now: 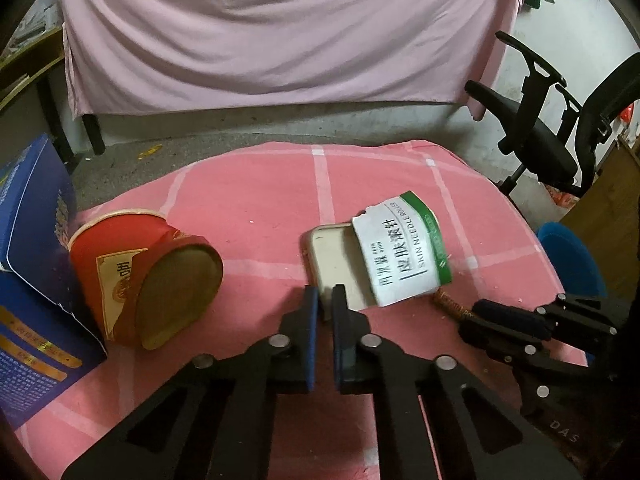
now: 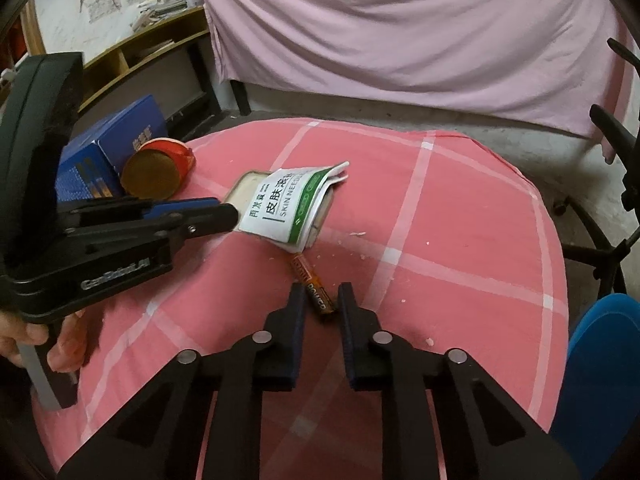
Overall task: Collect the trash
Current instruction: 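Grasp the orange stick with the right tool while the left tool reaches the white-green packet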
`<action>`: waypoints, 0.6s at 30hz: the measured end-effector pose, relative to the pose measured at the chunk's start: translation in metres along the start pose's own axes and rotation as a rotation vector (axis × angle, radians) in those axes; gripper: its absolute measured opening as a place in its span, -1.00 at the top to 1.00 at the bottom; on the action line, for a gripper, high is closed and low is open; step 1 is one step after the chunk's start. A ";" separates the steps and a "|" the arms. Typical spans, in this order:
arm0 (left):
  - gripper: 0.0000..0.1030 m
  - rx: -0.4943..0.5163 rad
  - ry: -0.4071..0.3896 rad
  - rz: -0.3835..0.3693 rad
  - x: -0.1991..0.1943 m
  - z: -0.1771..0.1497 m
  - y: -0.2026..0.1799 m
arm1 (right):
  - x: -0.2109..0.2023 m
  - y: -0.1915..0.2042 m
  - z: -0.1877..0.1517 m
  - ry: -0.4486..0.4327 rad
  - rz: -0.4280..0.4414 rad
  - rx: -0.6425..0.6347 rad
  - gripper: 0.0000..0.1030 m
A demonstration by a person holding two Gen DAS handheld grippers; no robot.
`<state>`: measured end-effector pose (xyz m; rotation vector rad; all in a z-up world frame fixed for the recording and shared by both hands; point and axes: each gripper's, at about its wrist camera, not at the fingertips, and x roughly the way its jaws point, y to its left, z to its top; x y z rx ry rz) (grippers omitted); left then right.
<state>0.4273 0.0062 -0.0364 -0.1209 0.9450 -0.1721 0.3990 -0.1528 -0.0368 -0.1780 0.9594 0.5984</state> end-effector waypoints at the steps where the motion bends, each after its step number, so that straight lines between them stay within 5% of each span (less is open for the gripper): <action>1: 0.94 0.000 -0.004 0.001 0.000 -0.001 0.000 | -0.001 0.001 -0.001 0.000 0.000 0.002 0.79; 12: 0.98 0.107 -0.101 0.079 -0.030 -0.026 -0.015 | -0.022 -0.001 -0.017 -0.041 -0.037 0.038 0.85; 18: 0.98 0.121 -0.017 0.025 -0.038 -0.047 -0.022 | -0.038 -0.010 -0.027 -0.072 -0.052 0.068 0.85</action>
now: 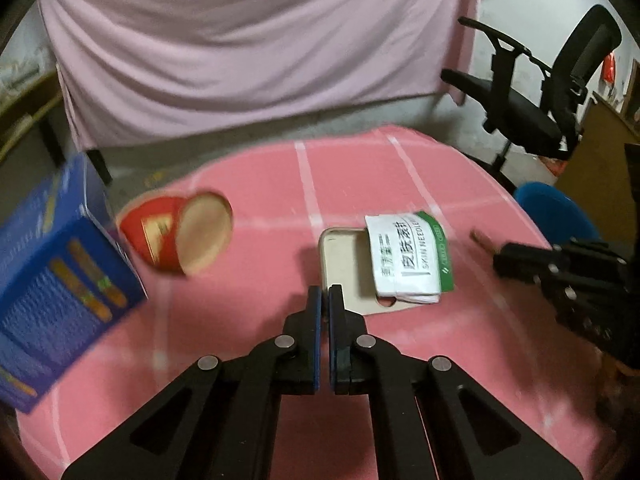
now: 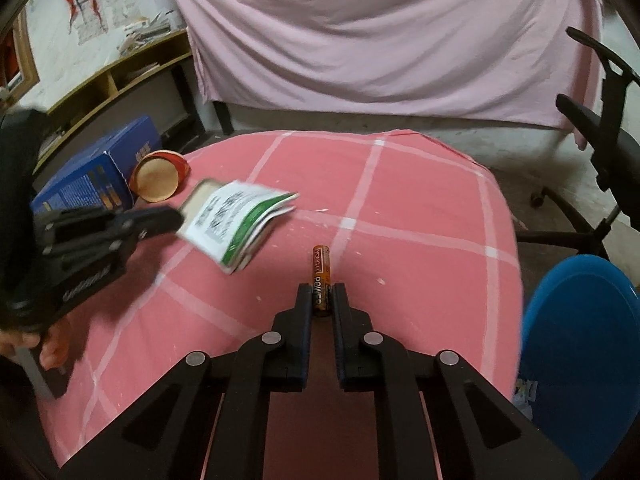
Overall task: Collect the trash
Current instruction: 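Lift the orange stick with the right tool while the left tool grasps the packet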
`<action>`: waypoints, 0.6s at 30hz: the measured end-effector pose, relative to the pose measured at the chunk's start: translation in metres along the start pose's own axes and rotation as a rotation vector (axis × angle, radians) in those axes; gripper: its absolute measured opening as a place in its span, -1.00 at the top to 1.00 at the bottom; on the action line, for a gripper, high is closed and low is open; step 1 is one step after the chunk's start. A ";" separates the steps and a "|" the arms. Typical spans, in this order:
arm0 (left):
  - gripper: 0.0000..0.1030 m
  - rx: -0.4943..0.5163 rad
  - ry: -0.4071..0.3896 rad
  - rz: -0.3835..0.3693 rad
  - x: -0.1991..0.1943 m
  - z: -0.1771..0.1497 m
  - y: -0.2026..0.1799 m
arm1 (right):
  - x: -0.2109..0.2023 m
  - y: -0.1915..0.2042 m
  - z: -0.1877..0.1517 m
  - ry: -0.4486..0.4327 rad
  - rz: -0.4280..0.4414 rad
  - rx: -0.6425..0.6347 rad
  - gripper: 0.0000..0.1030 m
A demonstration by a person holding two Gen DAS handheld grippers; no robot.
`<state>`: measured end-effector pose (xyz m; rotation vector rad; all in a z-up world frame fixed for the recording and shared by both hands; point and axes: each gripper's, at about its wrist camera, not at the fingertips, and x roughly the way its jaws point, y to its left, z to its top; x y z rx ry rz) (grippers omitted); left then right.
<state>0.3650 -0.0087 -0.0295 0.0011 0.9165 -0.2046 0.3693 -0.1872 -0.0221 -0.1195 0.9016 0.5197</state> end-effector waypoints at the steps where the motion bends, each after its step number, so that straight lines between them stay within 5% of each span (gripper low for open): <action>1: 0.98 -0.005 0.014 -0.011 -0.002 -0.002 -0.001 | -0.002 -0.002 -0.001 0.000 0.000 0.005 0.85; 9: 0.93 -0.062 -0.008 -0.041 -0.016 0.002 -0.005 | -0.009 -0.013 -0.007 0.000 0.006 0.036 0.85; 13: 0.43 -0.042 -0.041 -0.080 -0.017 0.008 -0.015 | -0.010 -0.018 -0.010 0.002 0.011 0.057 0.85; 18: 0.32 -0.040 -0.010 -0.154 -0.001 0.017 -0.025 | -0.010 -0.021 -0.011 0.003 0.011 0.070 0.85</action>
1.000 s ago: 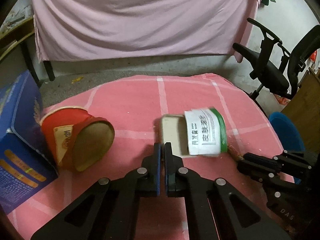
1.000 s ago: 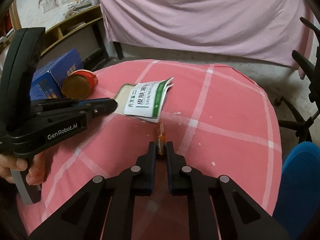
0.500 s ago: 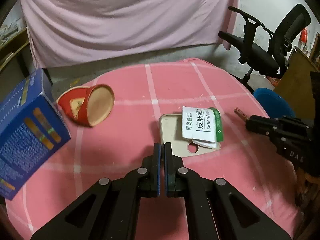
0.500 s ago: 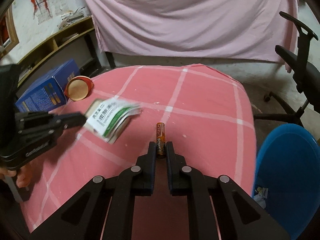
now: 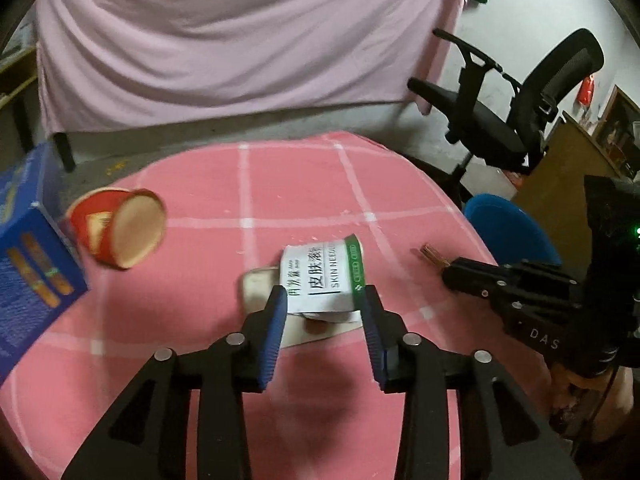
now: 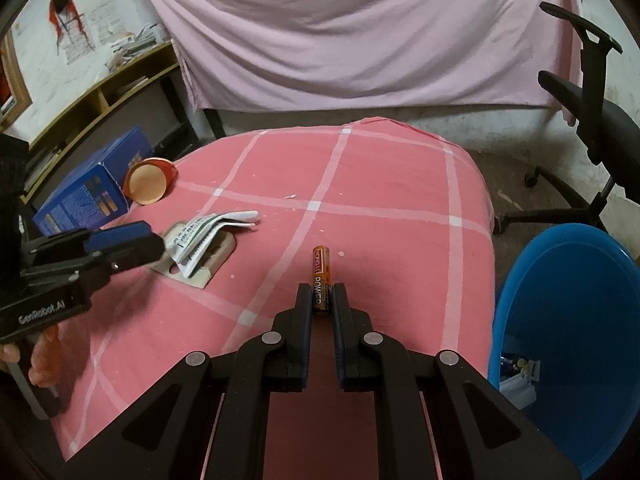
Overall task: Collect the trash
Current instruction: 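Lift the orange stick with the right tool while the left tool grasps the packet, then carry the orange stick and white-green packet over the blue bucket with both tools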
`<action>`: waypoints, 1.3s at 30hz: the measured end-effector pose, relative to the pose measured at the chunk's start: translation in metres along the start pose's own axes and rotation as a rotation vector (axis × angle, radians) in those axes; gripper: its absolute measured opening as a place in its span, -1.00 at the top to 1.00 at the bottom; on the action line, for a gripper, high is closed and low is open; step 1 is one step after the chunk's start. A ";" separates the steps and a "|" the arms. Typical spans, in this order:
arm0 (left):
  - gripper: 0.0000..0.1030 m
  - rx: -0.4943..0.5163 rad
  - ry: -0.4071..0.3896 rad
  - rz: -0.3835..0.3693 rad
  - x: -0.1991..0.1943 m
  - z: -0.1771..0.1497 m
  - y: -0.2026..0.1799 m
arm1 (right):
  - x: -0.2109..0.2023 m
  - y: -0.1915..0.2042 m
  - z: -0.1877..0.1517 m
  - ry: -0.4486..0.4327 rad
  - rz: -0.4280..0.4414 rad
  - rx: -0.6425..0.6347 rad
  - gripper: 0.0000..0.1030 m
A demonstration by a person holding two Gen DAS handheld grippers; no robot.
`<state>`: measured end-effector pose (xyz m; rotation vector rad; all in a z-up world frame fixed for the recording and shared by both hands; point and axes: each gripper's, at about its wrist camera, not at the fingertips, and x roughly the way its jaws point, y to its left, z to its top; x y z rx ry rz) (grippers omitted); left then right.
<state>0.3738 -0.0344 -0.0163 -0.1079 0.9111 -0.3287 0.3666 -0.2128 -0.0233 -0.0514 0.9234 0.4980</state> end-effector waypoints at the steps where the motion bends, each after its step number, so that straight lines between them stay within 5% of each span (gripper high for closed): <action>1: 0.29 -0.004 -0.001 -0.002 0.002 0.001 -0.001 | -0.001 -0.001 -0.001 -0.001 0.001 0.002 0.85; 4: 0.12 -0.020 0.003 0.003 0.008 0.004 0.000 | -0.001 -0.002 0.000 -0.001 0.007 0.012 0.85; 30: 0.16 -0.031 0.003 0.032 0.017 0.006 0.001 | 0.000 -0.003 -0.002 0.008 0.008 0.015 0.85; 39: 0.16 -0.037 -0.083 0.009 0.001 0.001 -0.003 | -0.006 -0.001 -0.002 -0.027 -0.001 0.003 0.85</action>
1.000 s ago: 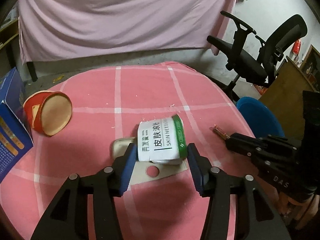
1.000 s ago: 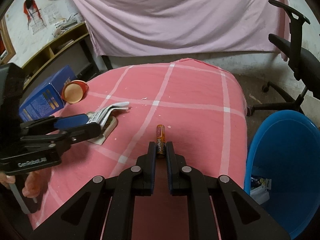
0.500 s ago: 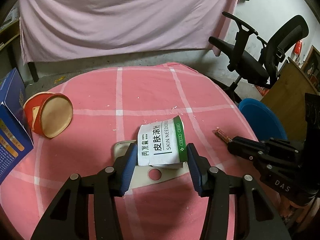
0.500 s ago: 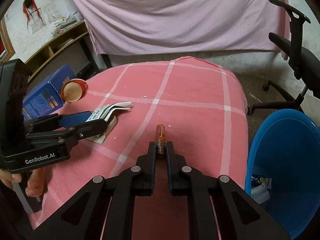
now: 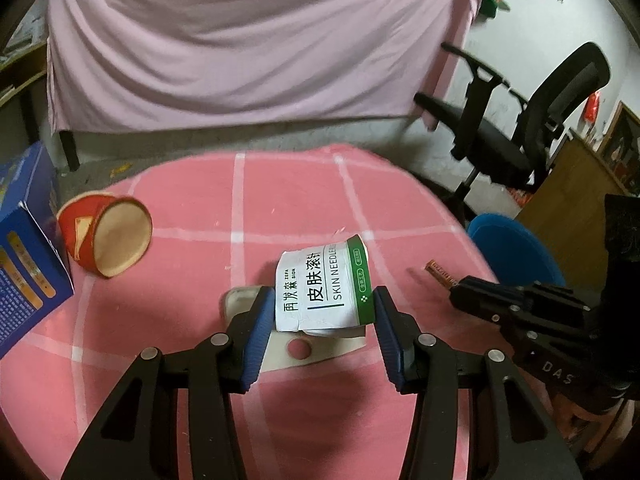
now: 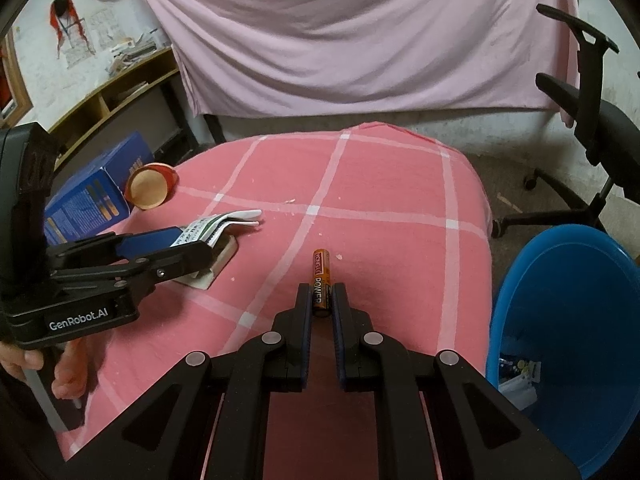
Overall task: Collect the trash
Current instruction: 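Carry the orange stick and white-green packet over the blue bucket with both tools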
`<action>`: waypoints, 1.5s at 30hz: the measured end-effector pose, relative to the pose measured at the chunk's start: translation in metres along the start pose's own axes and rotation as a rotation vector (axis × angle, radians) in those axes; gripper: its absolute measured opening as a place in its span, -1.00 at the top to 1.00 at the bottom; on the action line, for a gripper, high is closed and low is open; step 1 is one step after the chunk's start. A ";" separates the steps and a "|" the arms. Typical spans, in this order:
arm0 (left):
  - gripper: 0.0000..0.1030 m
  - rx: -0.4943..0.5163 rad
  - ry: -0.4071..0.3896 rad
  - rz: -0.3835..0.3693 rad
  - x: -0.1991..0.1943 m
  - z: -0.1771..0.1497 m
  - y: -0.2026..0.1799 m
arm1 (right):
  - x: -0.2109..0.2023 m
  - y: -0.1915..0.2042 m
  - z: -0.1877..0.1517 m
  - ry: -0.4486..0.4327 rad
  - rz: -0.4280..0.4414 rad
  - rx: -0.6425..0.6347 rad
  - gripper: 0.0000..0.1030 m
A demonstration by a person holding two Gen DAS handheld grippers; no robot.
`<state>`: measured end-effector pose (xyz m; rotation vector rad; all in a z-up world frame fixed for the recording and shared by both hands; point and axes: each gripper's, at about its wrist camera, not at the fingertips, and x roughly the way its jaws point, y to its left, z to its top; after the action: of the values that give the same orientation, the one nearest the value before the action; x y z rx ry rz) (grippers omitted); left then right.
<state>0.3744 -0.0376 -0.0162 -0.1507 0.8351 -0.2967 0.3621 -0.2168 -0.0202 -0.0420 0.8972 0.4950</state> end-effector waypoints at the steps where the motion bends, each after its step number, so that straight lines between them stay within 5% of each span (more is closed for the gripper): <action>1: 0.16 0.001 -0.020 -0.003 -0.003 -0.001 -0.001 | -0.003 0.000 0.000 -0.014 -0.001 0.000 0.85; 9: 0.16 -0.014 -0.224 -0.046 -0.037 -0.006 -0.012 | -0.026 0.004 -0.001 -0.142 -0.021 -0.018 0.85; 22: 0.16 0.048 -0.486 -0.137 -0.085 -0.003 -0.073 | -0.114 -0.005 -0.014 -0.608 -0.051 0.019 0.85; 27: 0.16 0.108 -0.508 -0.182 -0.087 0.003 -0.116 | -0.151 -0.026 -0.025 -0.747 -0.124 0.071 0.85; 32: 0.16 0.174 -0.500 -0.209 -0.078 0.007 -0.162 | -0.170 -0.054 -0.036 -0.791 -0.196 0.126 0.85; 45: 0.16 0.195 -0.323 -0.253 -0.023 0.017 -0.236 | -0.181 -0.123 -0.068 -0.709 -0.268 0.289 0.85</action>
<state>0.3254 -0.2536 0.0691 -0.1180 0.4629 -0.5733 0.2707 -0.4139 0.0536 0.2613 0.2504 0.1017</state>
